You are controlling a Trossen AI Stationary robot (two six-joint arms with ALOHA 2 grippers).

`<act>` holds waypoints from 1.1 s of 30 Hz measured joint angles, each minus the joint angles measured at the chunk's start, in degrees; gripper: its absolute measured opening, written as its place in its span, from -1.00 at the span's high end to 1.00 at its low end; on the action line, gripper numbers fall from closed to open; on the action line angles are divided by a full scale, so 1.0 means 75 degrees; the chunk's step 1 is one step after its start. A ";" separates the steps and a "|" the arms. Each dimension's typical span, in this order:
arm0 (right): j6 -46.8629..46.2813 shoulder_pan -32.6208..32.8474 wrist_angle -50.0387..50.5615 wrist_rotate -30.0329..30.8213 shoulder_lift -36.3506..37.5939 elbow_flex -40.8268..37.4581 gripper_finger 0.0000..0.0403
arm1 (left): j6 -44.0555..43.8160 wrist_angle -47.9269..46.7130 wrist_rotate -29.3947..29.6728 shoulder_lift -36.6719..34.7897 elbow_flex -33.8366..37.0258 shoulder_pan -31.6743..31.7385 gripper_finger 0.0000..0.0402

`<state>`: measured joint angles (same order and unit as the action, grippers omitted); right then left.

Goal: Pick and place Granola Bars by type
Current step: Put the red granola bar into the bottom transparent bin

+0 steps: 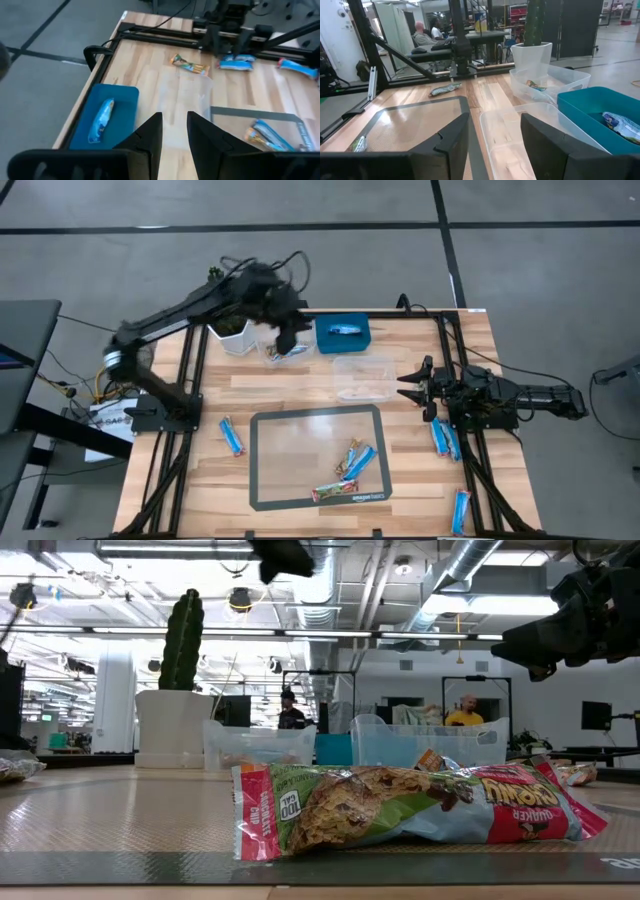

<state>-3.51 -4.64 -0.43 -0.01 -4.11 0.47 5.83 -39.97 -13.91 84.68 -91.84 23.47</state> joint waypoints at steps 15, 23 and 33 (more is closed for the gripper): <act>-0.0001 0.0000 -0.0003 0.0000 0.0001 0.0001 0.15 | -0.2030 0.0631 0.0645 -0.4655 0.5231 -0.1444 0.59; -0.0002 0.0000 -0.0003 0.0000 0.0001 0.0001 0.15 | -0.3973 0.0471 0.1400 -0.6012 0.6923 -0.2753 0.59; -0.0001 0.0000 -0.0001 0.0000 0.0001 -0.0001 0.15 | -0.7199 -0.0774 0.2769 -0.6369 0.7912 -0.4467 0.59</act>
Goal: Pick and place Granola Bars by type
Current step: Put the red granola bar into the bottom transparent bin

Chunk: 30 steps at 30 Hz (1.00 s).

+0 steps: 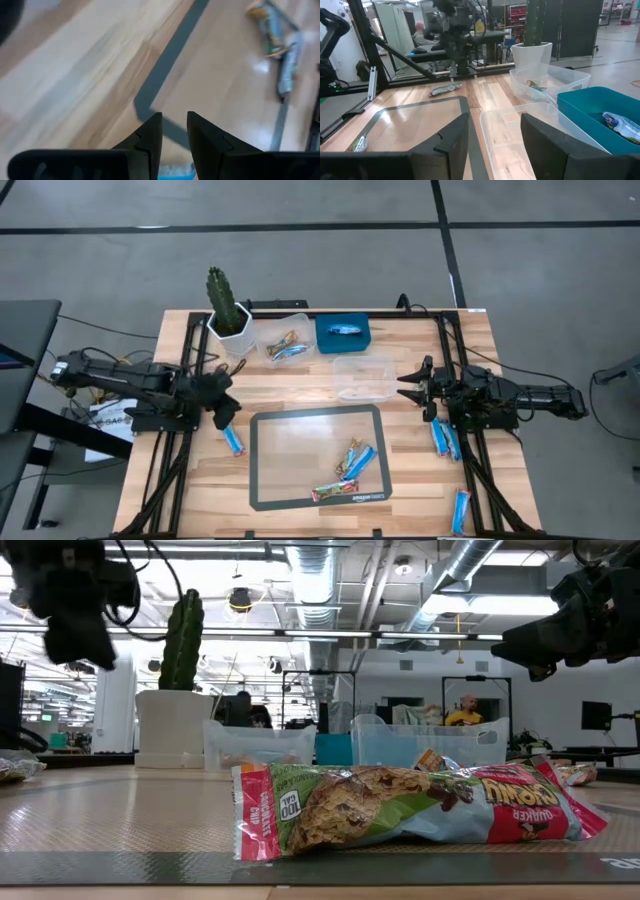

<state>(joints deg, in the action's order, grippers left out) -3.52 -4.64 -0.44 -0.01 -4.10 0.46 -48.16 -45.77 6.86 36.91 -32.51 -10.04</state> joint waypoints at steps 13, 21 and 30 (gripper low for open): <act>0.0001 0.0000 0.0000 0.0000 -0.0002 0.0001 0.15 | -0.3245 -0.0353 0.0716 0.1376 0.0250 -0.2196 0.59; -0.0001 0.0000 0.0000 0.0000 0.0000 0.0000 0.15 | -0.3455 -0.0007 0.0620 0.2111 0.0195 -0.2800 0.59; 0.0000 0.0000 -0.0001 0.0000 -0.0002 -0.0002 0.15 | -0.0131 0.0384 -0.0437 0.2232 0.0189 -0.3157 0.59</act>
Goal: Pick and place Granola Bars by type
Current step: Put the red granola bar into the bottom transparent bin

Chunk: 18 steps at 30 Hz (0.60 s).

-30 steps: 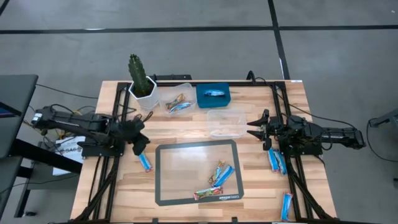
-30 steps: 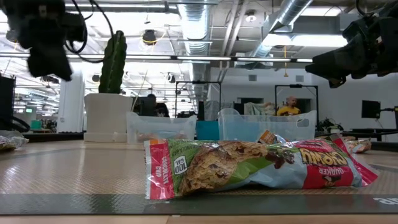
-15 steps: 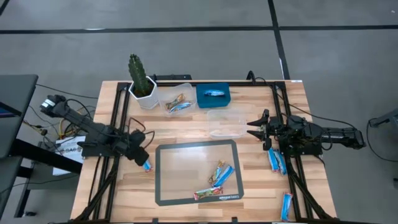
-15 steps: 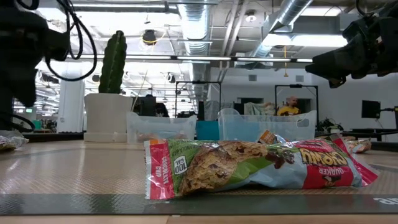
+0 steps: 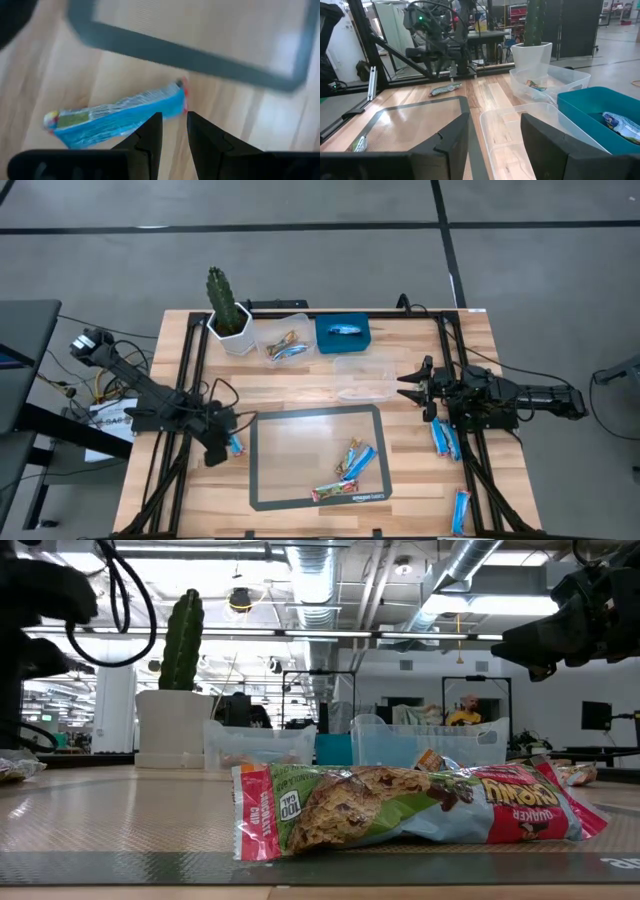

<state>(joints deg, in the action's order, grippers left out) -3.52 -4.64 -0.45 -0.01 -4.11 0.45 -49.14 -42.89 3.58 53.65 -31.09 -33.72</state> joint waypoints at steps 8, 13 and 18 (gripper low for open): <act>0.0001 0.0000 0.0000 0.0000 0.0001 0.0000 0.15 | 0.3425 -0.0089 -0.0788 0.0103 0.0000 -0.0149 0.59; 0.0002 0.0000 0.0000 0.0000 0.0000 0.0003 0.15 | 0.4303 0.0001 -0.0484 0.0532 0.0000 -0.0139 0.58; 0.0001 0.0000 0.0002 0.0000 0.0002 0.0002 0.15 | 0.4307 0.0482 0.0017 0.1009 0.0000 -0.0134 0.50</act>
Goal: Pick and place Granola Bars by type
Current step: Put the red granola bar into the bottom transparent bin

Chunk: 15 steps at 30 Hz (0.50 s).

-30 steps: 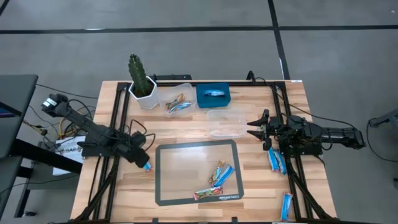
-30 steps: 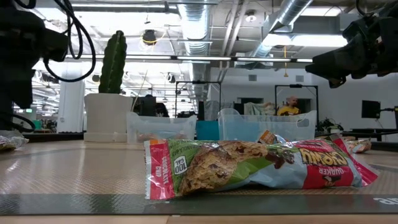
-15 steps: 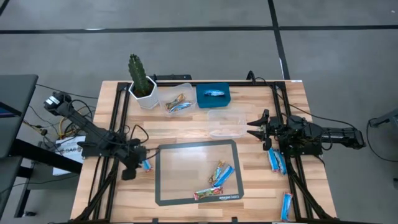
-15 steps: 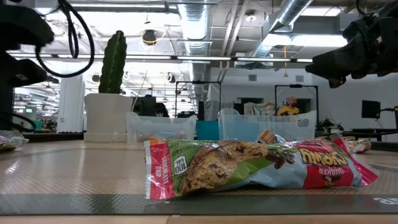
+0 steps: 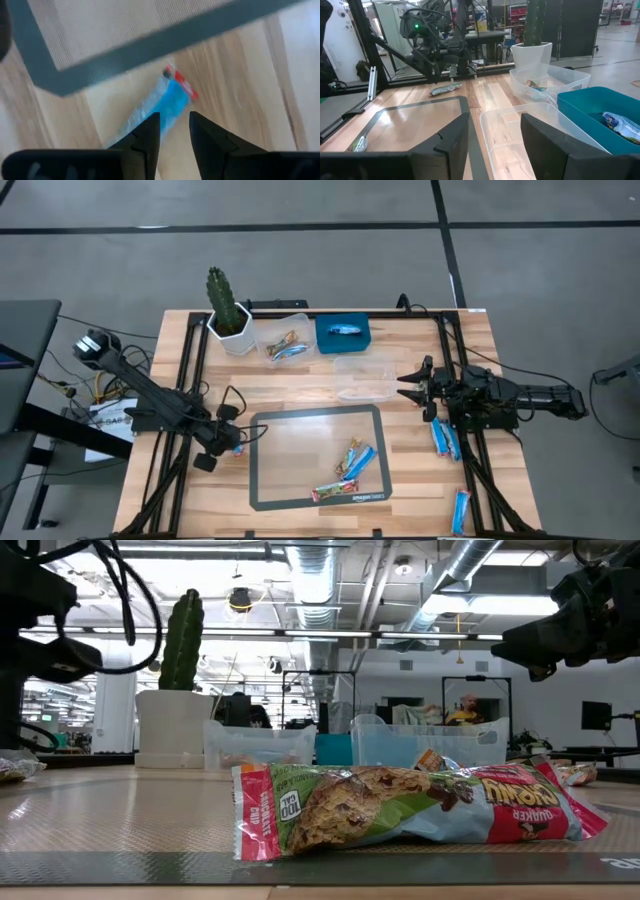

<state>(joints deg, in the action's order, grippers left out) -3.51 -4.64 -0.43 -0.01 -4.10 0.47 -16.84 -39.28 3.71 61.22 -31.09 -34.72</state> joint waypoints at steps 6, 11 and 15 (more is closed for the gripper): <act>0.0000 0.0000 -0.0002 0.0000 -0.0003 0.0000 0.15 | 0.0122 -0.0009 0.0380 0.0292 0.0000 0.0121 0.34; 0.0000 0.0000 -0.0001 0.0000 0.0000 0.0000 0.15 | -0.0256 -0.0128 0.0370 0.0291 0.0000 0.0275 0.17; 0.0000 0.0000 -0.0001 0.0000 -0.0001 0.0000 0.15 | -0.0253 -0.0429 0.0164 0.0291 0.0000 0.0283 0.06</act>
<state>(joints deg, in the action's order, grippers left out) -3.51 -4.64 -0.44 -0.01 -4.11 0.47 -18.73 -42.50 4.94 63.40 -31.09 -32.60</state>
